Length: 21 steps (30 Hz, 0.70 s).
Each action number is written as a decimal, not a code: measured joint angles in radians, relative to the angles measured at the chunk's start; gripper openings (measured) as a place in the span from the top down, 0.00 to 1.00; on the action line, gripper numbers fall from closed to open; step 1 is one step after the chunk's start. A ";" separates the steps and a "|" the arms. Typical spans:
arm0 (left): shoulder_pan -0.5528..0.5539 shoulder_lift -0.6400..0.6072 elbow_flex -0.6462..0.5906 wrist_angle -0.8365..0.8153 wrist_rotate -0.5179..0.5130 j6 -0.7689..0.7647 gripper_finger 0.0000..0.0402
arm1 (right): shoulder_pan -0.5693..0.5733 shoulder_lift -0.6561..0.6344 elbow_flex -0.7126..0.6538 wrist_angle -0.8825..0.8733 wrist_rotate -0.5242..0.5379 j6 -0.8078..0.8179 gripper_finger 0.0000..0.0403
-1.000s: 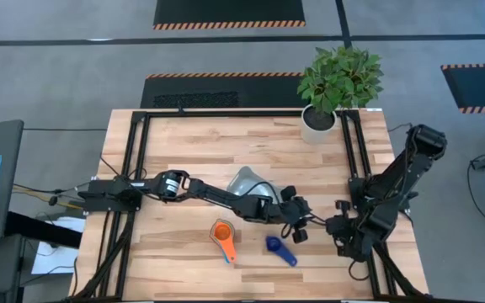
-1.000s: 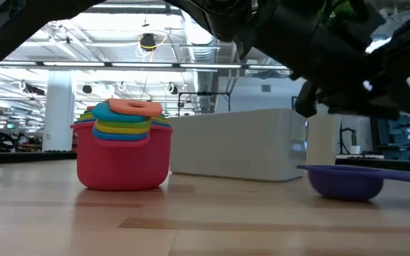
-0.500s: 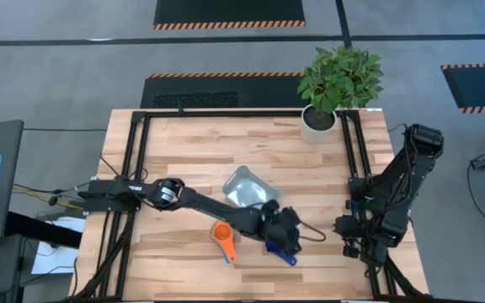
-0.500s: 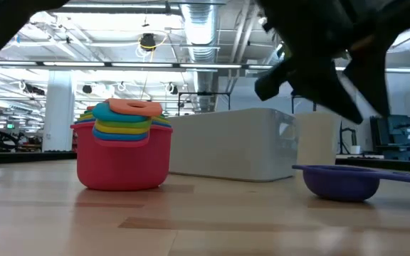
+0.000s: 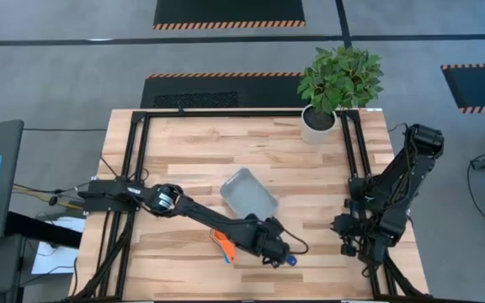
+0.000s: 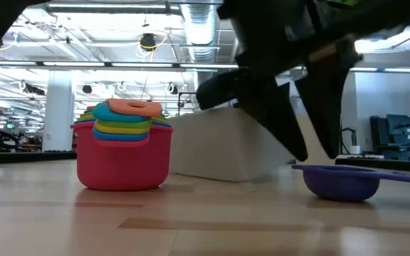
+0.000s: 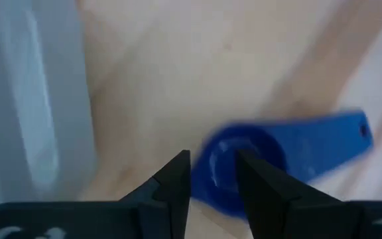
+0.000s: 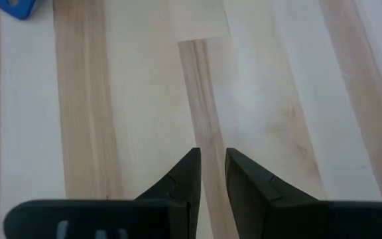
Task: Nest measuring cups in basket
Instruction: Stack the dark blue measuring cup on top of the orange measuring cup
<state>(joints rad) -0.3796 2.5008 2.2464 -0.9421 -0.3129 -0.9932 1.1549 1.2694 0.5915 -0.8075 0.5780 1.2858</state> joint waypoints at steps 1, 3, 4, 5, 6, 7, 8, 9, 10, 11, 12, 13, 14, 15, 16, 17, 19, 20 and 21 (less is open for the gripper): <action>-0.005 0.000 0.004 -0.006 0.011 -0.013 0.73 | -0.004 0.000 0.000 0.000 0.000 0.000 0.77; -0.014 0.000 0.021 -0.028 0.018 -0.027 0.73 | -0.014 0.000 0.000 0.000 0.001 -0.007 0.77; -0.018 0.000 0.031 -0.044 0.018 -0.033 0.73 | -0.018 0.000 0.000 0.000 0.000 -0.010 0.77; -0.020 0.000 0.038 -0.053 0.017 -0.039 0.73 | -0.021 0.000 0.000 0.000 0.000 -0.012 0.77; -0.022 0.000 0.042 -0.060 0.017 -0.042 0.73 | -0.024 0.000 0.000 0.000 0.001 -0.018 0.77; -0.023 0.000 0.043 -0.066 0.017 -0.043 0.73 | -0.027 0.000 0.000 0.000 0.000 -0.027 0.77; -0.026 0.000 0.043 -0.069 0.020 -0.043 0.73 | -0.030 0.000 0.000 0.001 0.000 -0.031 0.77; -0.027 0.001 0.043 -0.069 0.022 -0.048 0.73 | -0.032 0.000 0.000 0.001 0.000 -0.035 0.77; -0.029 0.001 0.043 -0.068 0.026 -0.058 0.73 | -0.032 0.000 0.000 0.001 0.000 -0.035 0.77; -0.030 0.001 0.040 -0.065 0.030 -0.072 0.73 | -0.032 0.000 0.000 0.001 0.000 -0.036 0.77; -0.033 0.001 0.031 -0.056 0.032 -0.088 0.73 | -0.032 0.000 0.000 0.001 0.000 -0.036 0.77; -0.035 0.001 0.018 -0.049 0.037 -0.106 0.73 | -0.032 0.000 0.000 0.001 -0.001 -0.037 0.77; -0.037 0.001 0.005 -0.052 0.040 -0.126 0.73 | -0.032 0.000 0.000 0.001 0.000 -0.037 0.77; -0.038 0.003 -0.005 -0.059 0.040 -0.145 0.73 | -0.032 0.000 0.000 0.001 -0.001 -0.037 0.77; -0.038 0.005 -0.011 -0.061 0.040 -0.156 0.73 | -0.032 0.000 0.000 0.001 -0.001 -0.037 0.77; -0.039 0.005 -0.011 -0.063 0.040 -0.162 0.73 | -0.032 0.000 0.000 0.001 0.000 -0.037 0.77; -0.038 0.005 -0.010 -0.055 0.033 -0.164 0.73 | -0.032 0.000 0.000 0.001 0.000 -0.037 0.77; -0.038 0.005 -0.010 -0.051 0.028 -0.164 0.73 | -0.032 0.000 0.000 0.001 0.000 -0.037 0.77; -0.038 0.005 -0.010 -0.050 0.026 -0.164 0.73 | -0.032 0.000 0.000 0.003 0.000 -0.037 0.77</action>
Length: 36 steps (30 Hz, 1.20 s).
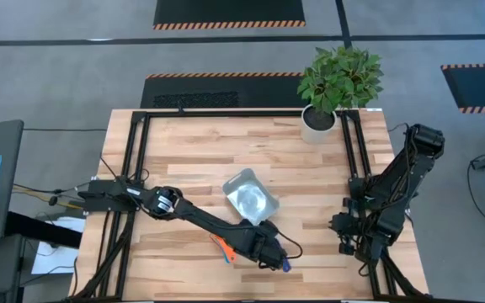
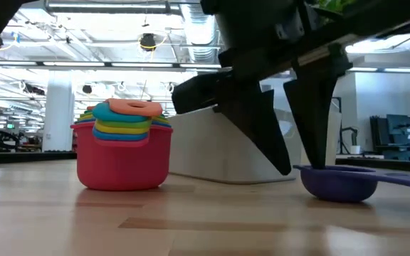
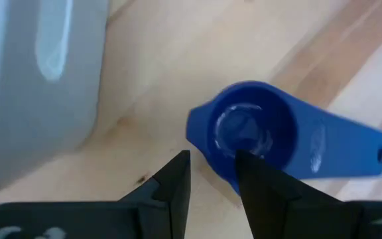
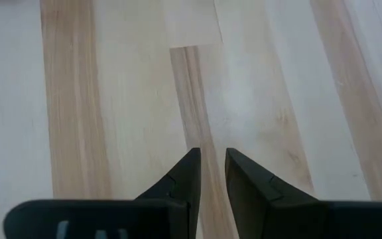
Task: Nest measuring cups in basket
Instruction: Stack the dark blue measuring cup on top of the orange measuring cup
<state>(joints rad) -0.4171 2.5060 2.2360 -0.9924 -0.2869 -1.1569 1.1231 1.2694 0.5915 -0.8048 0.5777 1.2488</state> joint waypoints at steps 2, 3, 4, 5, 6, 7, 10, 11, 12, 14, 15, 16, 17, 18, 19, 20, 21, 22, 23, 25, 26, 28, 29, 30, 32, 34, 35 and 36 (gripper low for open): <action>0.001 0.001 0.000 0.001 -0.007 0.000 0.73 | 0.000 0.000 0.000 0.002 0.000 0.000 0.77; 0.002 0.001 0.000 0.003 -0.011 0.003 0.73 | 0.000 0.000 0.000 0.001 0.000 0.000 0.77; 0.001 0.001 0.000 0.003 -0.016 0.009 0.73 | 0.000 0.000 0.000 0.001 0.000 0.000 0.77; 0.001 0.001 0.000 0.003 -0.016 0.014 0.73 | 0.000 0.000 0.000 0.001 0.000 0.000 0.77; 0.000 0.001 0.000 0.003 -0.016 0.023 0.73 | 0.000 0.000 0.000 0.001 0.000 0.000 0.77; 0.000 0.001 0.000 0.003 -0.015 0.033 0.73 | 0.000 0.000 0.000 0.001 0.000 0.000 0.77; 0.002 0.001 0.000 0.003 -0.015 0.055 0.76 | 0.000 0.000 0.000 0.001 0.000 -0.004 0.77; 0.003 0.001 0.000 0.003 -0.015 0.062 0.77 | 0.000 0.000 0.000 -0.001 0.000 -0.005 0.77; 0.004 0.001 0.000 0.003 -0.015 0.066 0.79 | 0.000 0.000 0.000 -0.001 0.000 -0.011 0.77; 0.005 0.001 0.000 0.003 -0.015 0.079 0.85 | 0.000 0.000 0.000 -0.001 0.000 -0.016 0.77; 0.006 0.001 0.000 0.003 -0.015 0.089 0.88 | 0.000 0.000 0.000 -0.001 0.000 -0.018 0.77; 0.006 0.001 0.000 0.003 -0.015 0.100 0.91 | 0.000 0.000 0.000 -0.001 0.000 -0.019 0.77; 0.006 0.001 0.000 0.003 -0.015 0.114 0.94 | 0.000 0.000 0.000 -0.002 0.000 -0.019 0.77; 0.007 0.001 0.000 0.003 -0.016 0.128 0.97 | 0.000 0.000 0.000 -0.002 0.000 -0.019 0.77; 0.008 0.001 0.000 0.003 -0.016 0.137 0.98 | 0.000 0.000 0.000 -0.002 0.000 -0.019 0.77; 0.008 0.001 0.000 0.004 -0.016 0.147 0.99 | 0.000 0.000 0.000 -0.002 0.000 -0.019 0.77; 0.008 0.001 0.000 0.004 -0.015 0.156 0.99 | 0.000 0.000 0.000 -0.002 0.000 -0.019 0.77; 0.009 0.001 0.000 0.004 -0.016 0.166 0.99 | 0.000 0.000 0.000 -0.001 0.000 -0.019 0.77; 0.009 0.001 0.000 0.004 -0.016 0.173 0.99 | 0.000 0.000 0.000 0.000 0.000 -0.019 0.77; 0.009 0.001 0.000 0.003 -0.031 0.183 1.00 | 0.000 0.000 0.000 0.002 0.000 -0.019 0.77; 0.008 0.001 0.000 0.003 -0.043 0.188 1.00 | 0.000 0.000 0.000 0.002 0.000 -0.019 0.77; 0.008 0.001 0.011 -0.009 -0.069 0.205 1.00 | 0.000 0.000 0.000 0.002 0.003 -0.019 0.77; 0.008 0.001 0.022 -0.014 -0.081 0.214 1.00 | 0.000 0.000 0.000 0.002 0.005 -0.019 0.77; 0.006 0.001 0.036 -0.020 -0.093 0.223 1.00 | 0.000 0.000 0.000 0.004 0.008 -0.018 0.77; 0.005 0.000 0.065 -0.034 -0.121 0.241 1.00 | 0.000 0.000 0.000 0.010 0.025 -0.017 0.77; 0.002 -0.001 0.091 -0.050 -0.145 0.259 1.00 | 0.000 0.000 0.000 0.025 0.041 -0.018 0.77; -0.001 -0.001 0.104 -0.055 -0.155 0.266 1.00 | 0.000 0.000 0.000 0.034 0.050 -0.019 0.77; -0.003 -0.001 0.117 -0.067 -0.166 0.271 1.00 | 0.000 0.000 0.000 0.043 0.056 -0.019 0.77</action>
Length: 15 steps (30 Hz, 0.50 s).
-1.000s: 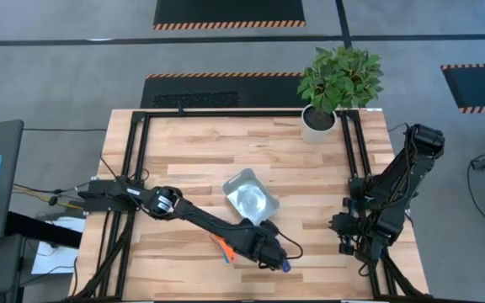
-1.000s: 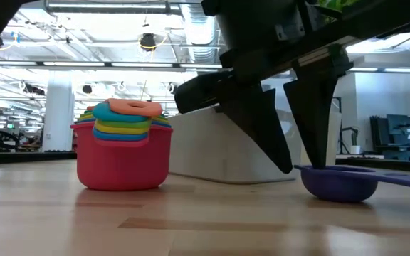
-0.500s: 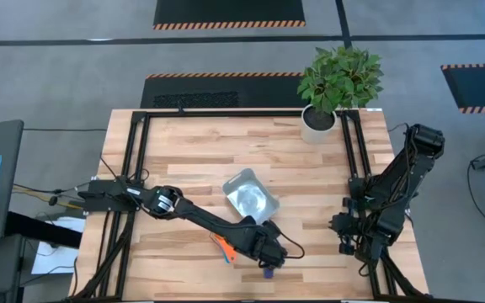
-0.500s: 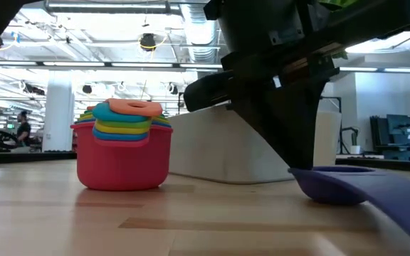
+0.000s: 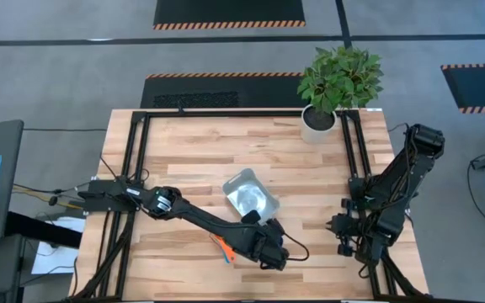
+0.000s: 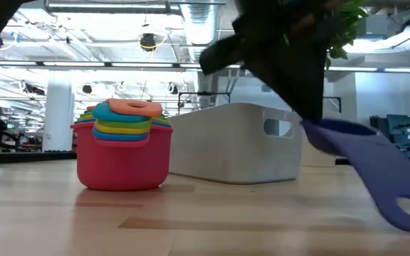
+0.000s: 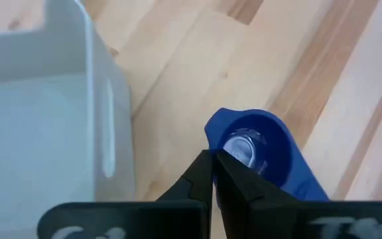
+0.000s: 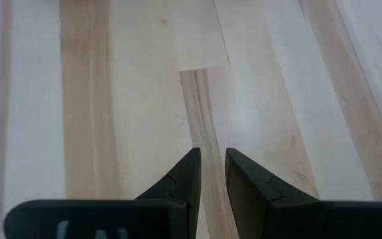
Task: Nest measuring cups in basket
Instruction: Stack the dark blue measuring cup on top of the orange measuring cup
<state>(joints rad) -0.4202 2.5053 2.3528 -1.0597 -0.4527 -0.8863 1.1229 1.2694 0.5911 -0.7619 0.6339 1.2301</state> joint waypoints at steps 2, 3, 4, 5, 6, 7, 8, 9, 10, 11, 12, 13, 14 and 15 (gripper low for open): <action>-0.005 -0.007 0.002 -0.002 -0.016 0.002 1.00 | 0.000 0.000 0.000 0.010 0.009 0.000 0.77; -0.007 -0.013 0.001 -0.007 -0.021 0.002 1.00 | 0.000 0.000 0.000 0.013 0.014 0.000 0.77; -0.011 -0.017 0.000 -0.018 -0.025 0.001 1.00 | 0.000 0.000 0.000 0.018 0.017 0.000 0.77; -0.014 -0.020 0.002 -0.022 -0.027 -0.005 1.00 | 0.000 0.000 0.000 0.022 0.020 0.000 0.77; -0.018 -0.025 0.003 -0.029 -0.028 -0.011 1.00 | 0.000 0.000 0.000 0.023 0.020 0.000 0.77; -0.023 -0.031 0.001 -0.038 -0.030 -0.014 1.00 | 0.000 0.000 0.000 0.024 0.021 0.000 0.77; -0.028 -0.037 0.000 -0.040 -0.031 -0.016 1.00 | 0.000 0.000 0.000 0.024 0.022 0.000 0.77; -0.033 -0.043 0.000 -0.040 -0.030 -0.018 1.00 | 0.000 0.000 0.000 0.025 0.022 0.000 0.77; -0.038 -0.051 0.000 -0.047 -0.031 -0.023 1.00 | 0.000 0.000 0.000 0.027 0.023 0.000 0.77; -0.044 -0.059 0.000 -0.059 -0.032 -0.024 1.00 | 0.000 0.000 0.000 0.029 0.024 0.000 0.77; -0.049 -0.066 0.000 -0.073 -0.034 -0.024 1.00 | 0.000 0.000 0.000 0.029 0.024 -0.001 0.77; -0.055 -0.074 0.000 -0.087 -0.037 -0.025 1.00 | 0.000 0.000 0.000 0.031 0.024 -0.001 0.77; -0.061 -0.082 0.000 -0.109 -0.044 -0.031 1.00 | 0.000 0.000 0.000 0.034 0.024 0.000 0.77; -0.067 -0.088 0.000 -0.144 -0.056 -0.043 1.00 | 0.000 0.000 0.000 0.035 0.024 0.000 0.77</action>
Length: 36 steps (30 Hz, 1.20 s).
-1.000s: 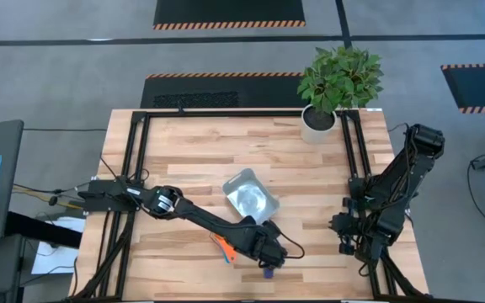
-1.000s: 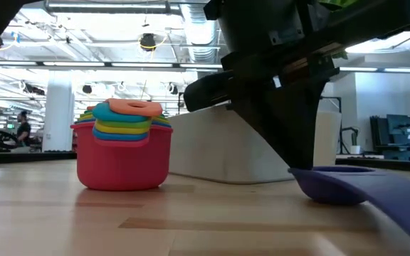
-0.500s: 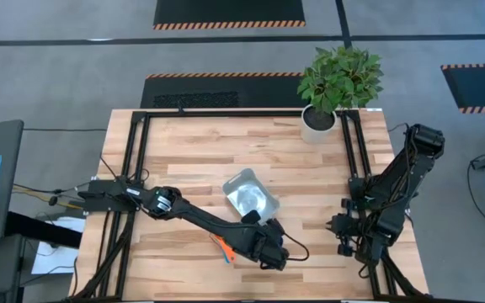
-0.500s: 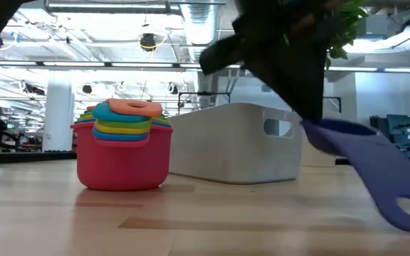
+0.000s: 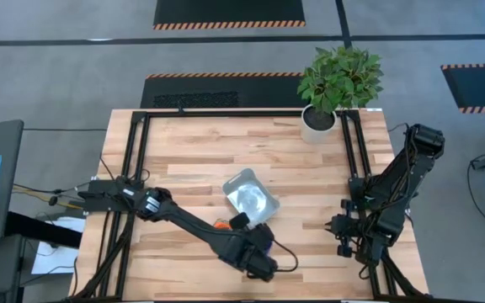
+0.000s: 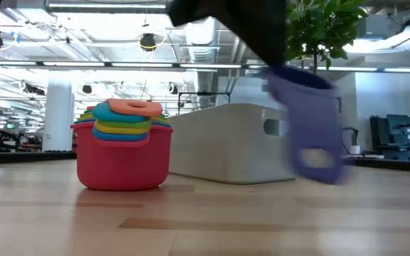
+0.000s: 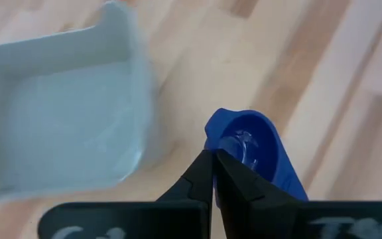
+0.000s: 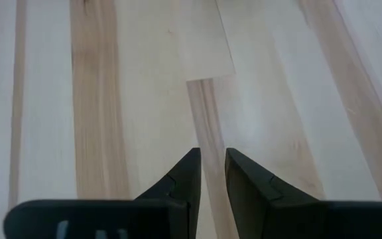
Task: Nest measuring cups in basket
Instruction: Stack the dark blue measuring cup on top of the orange measuring cup
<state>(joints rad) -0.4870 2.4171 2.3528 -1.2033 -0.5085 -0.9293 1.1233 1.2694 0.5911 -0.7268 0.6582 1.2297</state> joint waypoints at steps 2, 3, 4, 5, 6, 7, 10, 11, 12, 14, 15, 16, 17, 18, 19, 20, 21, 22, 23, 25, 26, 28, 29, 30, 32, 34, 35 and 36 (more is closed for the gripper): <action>-0.013 -0.011 0.000 -0.076 -0.027 -0.033 1.00 | 0.000 0.000 0.000 0.002 0.000 -0.001 0.77; -0.019 -0.013 0.000 -0.116 -0.040 -0.055 1.00 | 0.000 0.000 0.000 0.003 0.000 -0.001 0.77; -0.025 -0.015 0.000 -0.154 -0.052 -0.078 1.00 | 0.000 0.000 0.000 0.003 0.000 -0.002 0.77; -0.030 -0.018 0.000 -0.198 -0.061 -0.105 1.00 | 0.000 0.000 0.000 0.003 0.000 -0.004 0.77; -0.034 -0.020 0.000 -0.236 -0.069 -0.129 1.00 | 0.000 0.000 0.000 0.003 0.001 -0.006 0.77; -0.039 -0.024 0.000 -0.266 -0.074 -0.153 1.00 | 0.000 0.000 0.000 0.003 0.003 -0.007 0.77; -0.054 -0.054 0.000 -0.365 -0.083 -0.210 1.00 | 0.000 0.000 0.000 0.002 0.010 -0.008 0.77; -0.060 -0.068 0.000 -0.373 -0.096 -0.232 1.00 | 0.000 0.000 0.000 0.002 0.010 -0.008 0.77; -0.065 -0.084 0.000 -0.366 -0.111 -0.236 1.00 | 0.000 0.000 0.000 0.003 0.010 -0.008 0.77; -0.080 -0.120 0.000 -0.368 -0.139 -0.245 1.00 | 0.000 0.000 0.000 0.005 0.011 -0.008 0.77; -0.086 -0.131 0.002 -0.368 -0.147 -0.262 1.00 | 0.000 0.000 0.000 0.005 0.011 -0.008 0.77; -0.095 -0.142 0.002 -0.368 -0.152 -0.277 1.00 | 0.000 0.000 0.000 0.006 0.011 -0.008 0.77; -0.104 -0.148 -0.003 -0.366 -0.152 -0.285 1.00 | 0.000 0.000 0.000 0.008 0.015 -0.008 0.77; -0.112 -0.154 -0.015 -0.365 -0.151 -0.294 1.00 | 0.000 0.000 0.000 0.008 0.023 -0.008 0.77; -0.121 -0.157 -0.026 -0.370 -0.147 -0.317 1.00 | 0.000 0.000 0.000 0.008 0.027 -0.009 0.77; -0.128 -0.159 -0.040 -0.368 -0.138 -0.343 1.00 | 0.000 0.000 0.000 0.008 0.030 -0.009 0.77; -0.135 -0.162 -0.056 -0.366 -0.127 -0.362 1.00 | 0.000 0.000 0.000 0.008 0.034 -0.011 0.77; -0.144 -0.166 -0.075 -0.366 -0.121 -0.374 1.00 | 0.000 0.000 0.000 0.008 0.042 -0.011 0.77; -0.151 -0.172 -0.099 -0.366 -0.120 -0.388 1.00 | 0.000 0.000 0.000 0.008 0.049 -0.011 0.77; -0.156 -0.188 -0.157 -0.367 -0.116 -0.448 1.00 | 0.000 0.000 0.000 0.007 0.053 -0.011 0.77; -0.156 -0.203 -0.191 -0.365 -0.115 -0.482 1.00 | 0.000 0.000 0.000 0.008 0.052 -0.011 0.77; -0.156 -0.242 -0.270 -0.368 -0.127 -0.555 1.00 | 0.000 0.000 0.000 0.010 0.052 -0.011 0.77; -0.158 -0.264 -0.312 -0.368 -0.131 -0.595 1.00 | 0.000 0.000 0.000 0.012 0.052 -0.011 0.77; -0.159 -0.288 -0.357 -0.367 -0.137 -0.640 1.00 | 0.000 0.000 0.000 0.013 0.052 -0.011 0.77; -0.165 -0.340 -0.450 -0.366 -0.144 -0.731 1.00 | 0.000 0.000 0.000 0.013 0.052 -0.017 0.77; -0.171 -0.392 -0.543 -0.332 -0.144 -0.812 1.00 | 0.000 0.000 0.000 0.017 0.052 -0.029 0.77; -0.176 -0.420 -0.587 -0.298 -0.148 -0.847 1.00 | 0.000 0.000 0.000 0.018 0.052 -0.030 0.77; -0.180 -0.444 -0.630 -0.257 -0.151 -0.871 1.00 | 0.000 0.000 0.000 0.018 0.052 -0.030 0.77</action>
<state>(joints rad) -0.6672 1.9733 1.7227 -1.4605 -0.6594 -1.7999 1.1233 1.2694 0.5911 -0.7087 0.7101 1.1995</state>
